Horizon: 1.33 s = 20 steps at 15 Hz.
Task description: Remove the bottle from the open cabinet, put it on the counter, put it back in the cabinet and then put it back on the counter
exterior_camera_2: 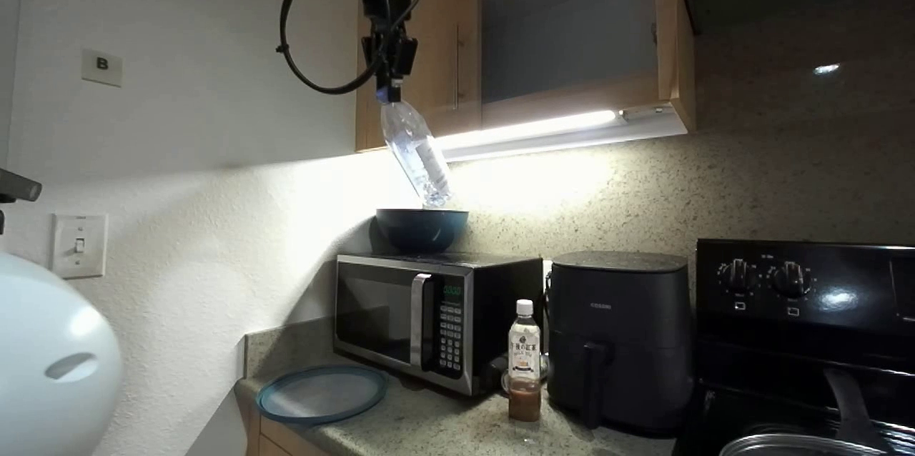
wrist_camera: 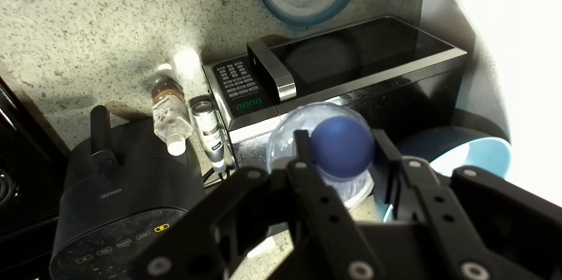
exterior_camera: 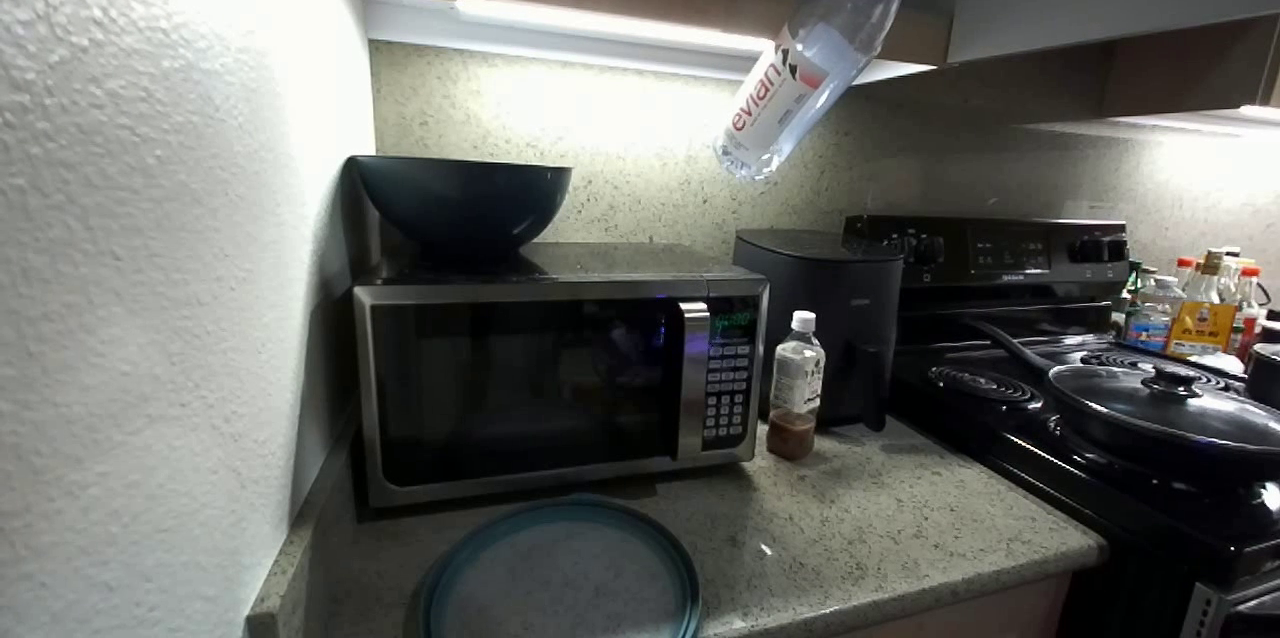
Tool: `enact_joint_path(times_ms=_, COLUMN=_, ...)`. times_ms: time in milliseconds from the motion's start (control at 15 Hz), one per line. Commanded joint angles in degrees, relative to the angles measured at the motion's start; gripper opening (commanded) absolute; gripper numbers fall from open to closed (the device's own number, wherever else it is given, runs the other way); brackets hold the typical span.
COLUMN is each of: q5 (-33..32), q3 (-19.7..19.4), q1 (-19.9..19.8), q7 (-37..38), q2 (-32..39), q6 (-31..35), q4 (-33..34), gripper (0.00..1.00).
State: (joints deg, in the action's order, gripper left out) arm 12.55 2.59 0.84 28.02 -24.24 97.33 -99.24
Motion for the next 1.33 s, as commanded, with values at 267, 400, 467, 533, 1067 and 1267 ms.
enact_joint_path(times_ms=267, q5=-0.7, q3=0.5, q1=-1.8, q7=0.2, q2=-2.1, q6=-4.4, q4=-4.4, gripper=0.14)
enact_joint_path(times_ms=400, q5=-1.7, q3=0.4, q1=-2.8, q7=0.9, q2=-3.3, q6=-8.1, q4=-6.9, gripper=0.14)
enact_joint_path(times_ms=467, q5=-2.1, q3=0.3, q1=-3.4, q7=1.0, q2=-3.9, q6=-9.8, q4=-8.0, gripper=0.14)
enact_joint_path(times_ms=533, q5=-3.0, q3=0.4, q1=-4.1, q7=1.3, q2=-4.4, q6=-11.0, q4=-9.1, gripper=0.14)
enact_joint_path(times_ms=1067, q5=-8.6, q3=0.9, q1=-7.8, q7=3.4, q2=-6.9, q6=-11.3, q4=-17.8, gripper=0.14)
enact_joint_path(times_ms=1267, q5=-7.6, q3=0.5, q1=-8.1, q7=3.0, q2=-6.5, q6=-7.9, q4=-20.3, gripper=0.14)
